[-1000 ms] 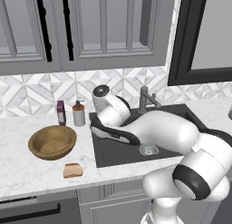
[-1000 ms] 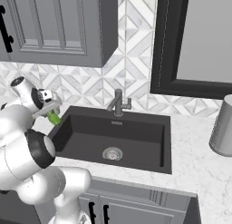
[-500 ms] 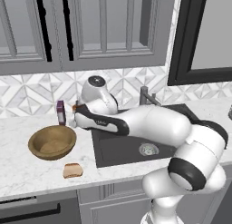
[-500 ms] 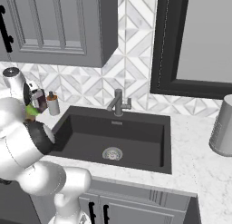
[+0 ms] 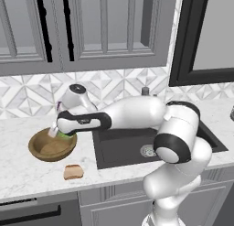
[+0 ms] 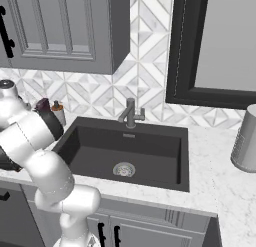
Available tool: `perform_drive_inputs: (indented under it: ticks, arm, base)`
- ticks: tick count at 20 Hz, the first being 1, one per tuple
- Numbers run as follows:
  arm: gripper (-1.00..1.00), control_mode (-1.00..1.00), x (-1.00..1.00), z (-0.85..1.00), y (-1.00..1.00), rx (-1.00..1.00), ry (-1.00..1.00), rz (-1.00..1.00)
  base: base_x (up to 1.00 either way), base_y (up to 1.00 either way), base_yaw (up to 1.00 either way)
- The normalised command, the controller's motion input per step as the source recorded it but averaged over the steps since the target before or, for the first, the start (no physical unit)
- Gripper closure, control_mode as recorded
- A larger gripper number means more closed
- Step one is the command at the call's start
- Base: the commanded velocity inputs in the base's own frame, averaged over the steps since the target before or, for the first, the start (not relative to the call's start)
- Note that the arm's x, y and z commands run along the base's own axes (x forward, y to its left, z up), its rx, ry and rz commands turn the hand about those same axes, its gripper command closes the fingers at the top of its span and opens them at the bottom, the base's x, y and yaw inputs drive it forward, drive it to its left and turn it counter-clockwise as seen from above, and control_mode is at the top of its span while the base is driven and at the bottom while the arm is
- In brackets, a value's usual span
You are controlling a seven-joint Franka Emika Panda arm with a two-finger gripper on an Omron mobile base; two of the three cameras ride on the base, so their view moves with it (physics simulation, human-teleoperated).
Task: Pick the lemon wedge from the sink and place it in the bowl. Then pick the bowl and place it in the microwave. Then close the microwave door and press the start button.
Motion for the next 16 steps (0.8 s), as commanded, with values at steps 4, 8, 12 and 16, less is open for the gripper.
perform_drive_inputs:
  ticks: [4, 8, 12, 16]
  arm:
    - [1.00, -1.00, 0.04, -0.32, 0.77, -0.01, 0.00, 0.00]
    - [-1.00, -1.00, 0.05, -0.56, 0.21, -0.03, 0.00, 0.00]
    - [-1.00, -1.00, 0.14, -0.18, 0.01, -0.01, -0.04, 0.00]
    - [-1.00, -1.00, 0.00, 0.14, -0.04, 0.04, -0.07, 0.00]
  base:
    - [0.00, 0.00, 0.00]
    - [0.00, 0.00, 0.00]
    - [0.00, 0.00, 0.00]
    - [0.00, 0.00, 0.00]
